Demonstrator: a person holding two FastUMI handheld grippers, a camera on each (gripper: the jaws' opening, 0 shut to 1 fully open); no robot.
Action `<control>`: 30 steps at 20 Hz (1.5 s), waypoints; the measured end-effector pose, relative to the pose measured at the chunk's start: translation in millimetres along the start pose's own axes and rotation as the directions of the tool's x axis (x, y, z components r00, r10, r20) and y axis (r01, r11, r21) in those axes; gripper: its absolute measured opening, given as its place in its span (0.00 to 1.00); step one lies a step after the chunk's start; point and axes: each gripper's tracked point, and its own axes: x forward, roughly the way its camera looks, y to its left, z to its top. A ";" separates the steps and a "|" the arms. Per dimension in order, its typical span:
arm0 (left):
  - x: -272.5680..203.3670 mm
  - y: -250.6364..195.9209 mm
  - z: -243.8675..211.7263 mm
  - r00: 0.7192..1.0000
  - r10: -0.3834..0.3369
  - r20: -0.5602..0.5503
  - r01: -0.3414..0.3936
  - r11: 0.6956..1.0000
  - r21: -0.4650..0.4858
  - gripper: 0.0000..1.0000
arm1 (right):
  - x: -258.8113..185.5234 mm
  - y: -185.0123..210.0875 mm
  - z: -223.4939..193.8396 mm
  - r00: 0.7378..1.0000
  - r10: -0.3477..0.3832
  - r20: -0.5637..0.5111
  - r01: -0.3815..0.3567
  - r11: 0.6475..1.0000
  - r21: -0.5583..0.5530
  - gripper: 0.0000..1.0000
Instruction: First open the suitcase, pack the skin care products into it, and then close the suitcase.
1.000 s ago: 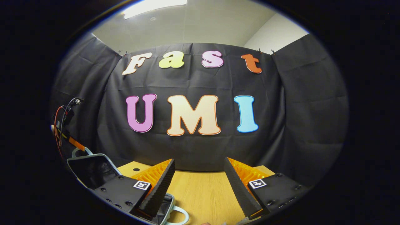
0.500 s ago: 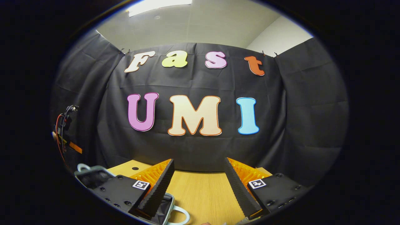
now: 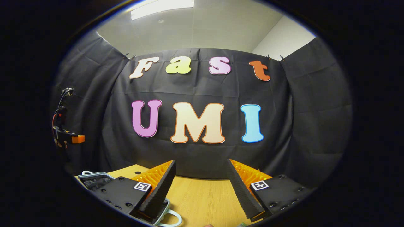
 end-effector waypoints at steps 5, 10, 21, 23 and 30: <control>-51.6 -68.0 46.8 0.992 -0.039 0.121 0.042 0.999 -0.018 0.94 | -11.6 -28.7 16.3 0.999 0.030 0.035 -0.030 1.000 -0.010 0.98; -97.2 -140.5 58.7 0.978 -0.120 0.172 0.122 0.992 -0.006 0.94 | -25.6 -58.4 27.1 0.997 0.046 0.062 -0.047 0.999 0.017 0.98; -165.0 -300.0 29.0 0.939 -0.324 0.113 0.325 0.946 0.019 0.94 | -41.8 -127.5 25.8 0.996 0.043 0.072 -0.046 0.998 0.035 0.99; -173.0 -326.6 21.4 0.928 -0.360 0.095 0.361 0.932 0.009 0.94 | -44.7 -140.6 23.3 0.997 0.037 0.070 -0.040 0.998 0.038 0.99; -205.7 -395.1 -41.3 0.887 -0.461 -0.016 0.461 0.887 0.028 0.94 | -55.6 -181.4 14.2 0.998 0.031 0.057 -0.032 0.999 0.016 0.99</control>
